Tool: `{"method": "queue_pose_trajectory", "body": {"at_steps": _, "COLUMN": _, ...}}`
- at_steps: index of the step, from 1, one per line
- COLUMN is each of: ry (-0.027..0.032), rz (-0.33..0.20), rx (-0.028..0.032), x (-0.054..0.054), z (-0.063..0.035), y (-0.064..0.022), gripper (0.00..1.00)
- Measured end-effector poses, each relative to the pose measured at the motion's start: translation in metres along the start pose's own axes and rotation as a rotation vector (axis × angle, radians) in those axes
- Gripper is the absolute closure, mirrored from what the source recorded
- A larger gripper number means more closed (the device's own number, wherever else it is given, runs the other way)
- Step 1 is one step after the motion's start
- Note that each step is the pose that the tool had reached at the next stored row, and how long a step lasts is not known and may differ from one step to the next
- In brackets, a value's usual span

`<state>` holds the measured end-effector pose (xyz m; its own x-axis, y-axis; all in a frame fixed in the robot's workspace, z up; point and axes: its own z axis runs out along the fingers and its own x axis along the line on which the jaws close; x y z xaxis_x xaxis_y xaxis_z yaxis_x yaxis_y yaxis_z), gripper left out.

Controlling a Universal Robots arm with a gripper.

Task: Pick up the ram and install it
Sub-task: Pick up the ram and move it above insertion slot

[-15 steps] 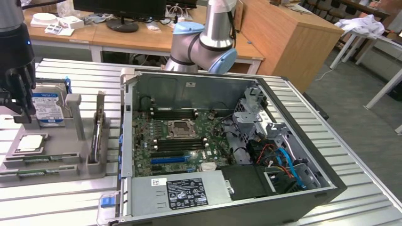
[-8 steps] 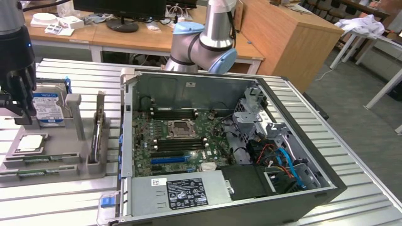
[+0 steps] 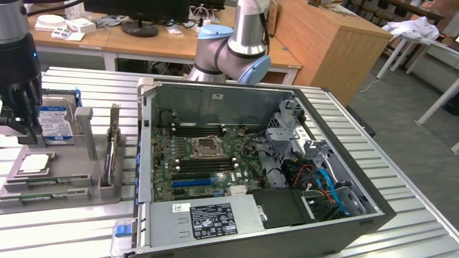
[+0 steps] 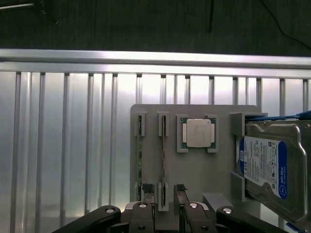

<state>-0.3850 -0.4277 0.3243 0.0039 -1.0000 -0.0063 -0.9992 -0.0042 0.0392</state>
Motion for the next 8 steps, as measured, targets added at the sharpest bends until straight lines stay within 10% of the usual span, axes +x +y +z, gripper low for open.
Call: {"method": "queue_pose_trajectory", "body": {"at_steps": 8, "ry": 0.0, "rz": 0.0, "rx": 0.0001, "x": 0.0001, "z": 0.0074, "y": -0.0003, "gripper": 0.71}}
